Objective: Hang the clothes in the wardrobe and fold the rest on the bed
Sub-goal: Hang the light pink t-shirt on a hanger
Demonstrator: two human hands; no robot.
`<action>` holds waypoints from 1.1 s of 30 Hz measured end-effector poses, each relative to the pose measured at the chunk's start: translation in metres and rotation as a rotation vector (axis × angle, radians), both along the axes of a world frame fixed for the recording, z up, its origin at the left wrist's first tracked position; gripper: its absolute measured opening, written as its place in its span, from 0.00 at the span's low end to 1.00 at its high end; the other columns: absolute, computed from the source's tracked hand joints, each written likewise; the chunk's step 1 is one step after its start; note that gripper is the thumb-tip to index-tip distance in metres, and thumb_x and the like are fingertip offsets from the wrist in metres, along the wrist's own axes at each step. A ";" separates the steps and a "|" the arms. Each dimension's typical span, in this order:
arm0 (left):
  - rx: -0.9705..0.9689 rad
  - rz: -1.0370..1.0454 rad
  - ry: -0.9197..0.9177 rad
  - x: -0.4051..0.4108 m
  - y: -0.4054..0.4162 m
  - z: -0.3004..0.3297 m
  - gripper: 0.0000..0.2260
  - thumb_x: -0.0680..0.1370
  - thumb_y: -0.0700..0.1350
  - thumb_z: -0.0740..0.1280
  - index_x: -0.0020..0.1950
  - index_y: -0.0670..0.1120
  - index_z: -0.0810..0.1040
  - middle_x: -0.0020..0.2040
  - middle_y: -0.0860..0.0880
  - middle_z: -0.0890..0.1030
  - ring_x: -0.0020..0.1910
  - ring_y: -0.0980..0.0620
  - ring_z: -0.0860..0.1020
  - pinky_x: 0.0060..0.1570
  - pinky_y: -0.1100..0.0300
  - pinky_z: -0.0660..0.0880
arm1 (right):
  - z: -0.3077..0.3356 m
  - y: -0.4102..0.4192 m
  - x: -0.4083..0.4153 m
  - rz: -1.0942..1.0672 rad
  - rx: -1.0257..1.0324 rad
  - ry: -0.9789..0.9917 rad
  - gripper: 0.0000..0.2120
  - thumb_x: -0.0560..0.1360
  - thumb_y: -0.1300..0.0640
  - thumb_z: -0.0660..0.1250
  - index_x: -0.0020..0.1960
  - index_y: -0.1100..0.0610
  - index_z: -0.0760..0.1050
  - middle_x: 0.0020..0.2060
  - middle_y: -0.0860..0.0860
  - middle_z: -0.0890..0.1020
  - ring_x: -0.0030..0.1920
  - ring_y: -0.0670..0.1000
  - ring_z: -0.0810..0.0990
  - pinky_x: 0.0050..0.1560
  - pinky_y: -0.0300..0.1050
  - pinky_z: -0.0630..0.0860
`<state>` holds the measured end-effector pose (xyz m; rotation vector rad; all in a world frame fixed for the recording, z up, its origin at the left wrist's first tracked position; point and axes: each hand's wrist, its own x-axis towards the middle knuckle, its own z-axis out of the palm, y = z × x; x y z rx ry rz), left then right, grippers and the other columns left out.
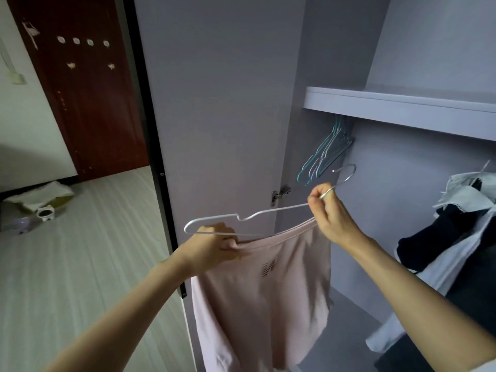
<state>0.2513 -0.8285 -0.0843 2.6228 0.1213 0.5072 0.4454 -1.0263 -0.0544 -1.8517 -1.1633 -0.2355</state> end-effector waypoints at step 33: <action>0.353 0.541 -0.356 -0.004 -0.004 0.071 0.07 0.78 0.47 0.63 0.49 0.48 0.80 0.49 0.51 0.80 0.51 0.48 0.76 0.35 0.57 0.70 | -0.078 0.067 -0.064 0.245 0.596 1.482 0.16 0.81 0.62 0.55 0.35 0.54 0.68 0.24 0.49 0.71 0.29 0.50 0.72 0.39 0.46 0.68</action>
